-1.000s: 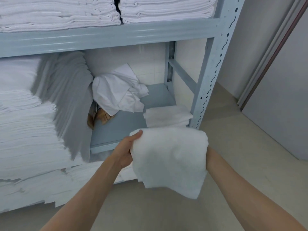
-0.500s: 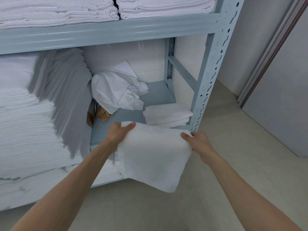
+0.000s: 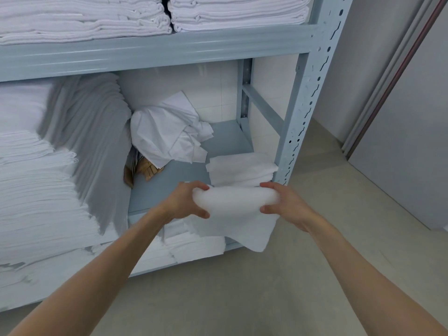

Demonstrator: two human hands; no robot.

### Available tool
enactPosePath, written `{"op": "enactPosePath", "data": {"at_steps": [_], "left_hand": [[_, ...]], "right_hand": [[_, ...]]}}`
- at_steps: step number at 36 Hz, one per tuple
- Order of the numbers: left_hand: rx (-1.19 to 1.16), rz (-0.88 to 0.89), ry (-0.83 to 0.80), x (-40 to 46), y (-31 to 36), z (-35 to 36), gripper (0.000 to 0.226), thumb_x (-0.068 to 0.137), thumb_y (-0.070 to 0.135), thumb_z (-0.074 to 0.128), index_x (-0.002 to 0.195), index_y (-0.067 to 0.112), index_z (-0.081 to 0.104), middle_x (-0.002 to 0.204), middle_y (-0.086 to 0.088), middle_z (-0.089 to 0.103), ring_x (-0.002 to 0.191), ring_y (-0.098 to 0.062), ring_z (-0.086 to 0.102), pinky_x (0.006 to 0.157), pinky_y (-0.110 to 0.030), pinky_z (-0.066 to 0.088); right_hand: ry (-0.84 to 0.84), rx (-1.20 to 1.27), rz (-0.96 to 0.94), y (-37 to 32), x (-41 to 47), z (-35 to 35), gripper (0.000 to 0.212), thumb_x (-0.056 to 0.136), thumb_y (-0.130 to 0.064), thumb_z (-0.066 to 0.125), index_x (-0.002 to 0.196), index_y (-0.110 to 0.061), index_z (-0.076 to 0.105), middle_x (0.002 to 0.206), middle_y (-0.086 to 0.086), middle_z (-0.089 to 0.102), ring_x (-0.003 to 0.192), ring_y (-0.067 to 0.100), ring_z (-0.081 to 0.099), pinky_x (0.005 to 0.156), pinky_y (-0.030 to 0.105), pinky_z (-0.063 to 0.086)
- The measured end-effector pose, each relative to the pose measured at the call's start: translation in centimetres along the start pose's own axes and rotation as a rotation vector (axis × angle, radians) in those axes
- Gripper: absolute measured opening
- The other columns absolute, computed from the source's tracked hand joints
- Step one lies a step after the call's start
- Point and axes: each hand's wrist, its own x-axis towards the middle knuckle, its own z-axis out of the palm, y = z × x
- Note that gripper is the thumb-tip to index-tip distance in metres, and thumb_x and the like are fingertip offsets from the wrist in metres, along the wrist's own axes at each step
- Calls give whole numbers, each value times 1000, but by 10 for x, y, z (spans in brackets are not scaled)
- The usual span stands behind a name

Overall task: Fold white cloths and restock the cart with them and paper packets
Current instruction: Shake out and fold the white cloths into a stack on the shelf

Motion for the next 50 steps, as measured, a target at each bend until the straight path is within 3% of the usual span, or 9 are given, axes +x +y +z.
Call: {"op": "enactPosePath", "data": {"at_steps": [7,11,15,19,22,25,31,40,50], "left_hand": [[254,133,193,2,2,17,40,78,20,83,116,16,72,111,-6,34,117,-29,37,93,-23,29],[327,121,178,2,4,6,20,84,37,76,98,23,72,110,-2,54,115,-24,45,91,-34,35],[-30,40,111,1,9,-9,19,82,27,80,79,19,63,76,1,63,76,-20,58,63,-28,39],[-639,-5,56,-4,11,-27,42,78,20,81,114,5,66,111,-13,73,100,-30,70,91,-41,56],[-963,-37,32,-8,17,-33,54,72,29,80,117,3,67,115,-15,72,101,-29,72,77,-37,61],[-1135,-160,-41,-3,15,-30,52,70,38,81,111,6,75,112,-14,74,98,-30,73,71,-38,60],[-1255,-333,-171,3,-17,-14,47,89,52,59,85,11,82,90,-11,77,76,-26,75,61,-37,60],[-1279,-253,-268,-11,-53,32,70,83,69,60,129,17,67,134,-11,64,124,-32,60,88,-46,56],[-1068,-225,-271,-10,-50,29,56,79,19,81,130,12,60,124,-17,68,111,-39,67,82,-49,59]], "right_hand": [[180,-629,-133,0,2,0,35,86,-21,75,119,-16,65,108,8,53,108,29,51,73,28,31],[150,-692,-107,0,-4,-14,29,87,-33,74,104,-12,69,113,2,44,115,20,38,96,35,39],[51,-318,-55,-10,-14,-31,21,85,-29,77,94,-10,72,97,5,73,94,24,67,75,30,48],[109,322,-33,-20,-18,-42,59,66,-63,76,99,-14,76,101,3,77,100,22,69,81,26,54],[26,840,109,-19,-19,-42,77,86,-76,38,108,-13,76,113,10,72,105,26,67,95,39,50],[-51,901,224,2,-20,-19,66,98,-58,35,71,-19,81,73,1,75,65,17,72,61,27,57],[-189,1071,277,23,-26,19,78,86,-82,35,129,-26,66,134,9,63,123,32,60,92,44,53],[-191,887,426,31,-33,21,29,69,-28,81,91,-9,81,95,15,76,82,32,74,65,41,59],[-252,686,374,30,-31,-4,47,84,-11,72,129,-3,61,124,16,68,110,31,68,85,40,59]]}}
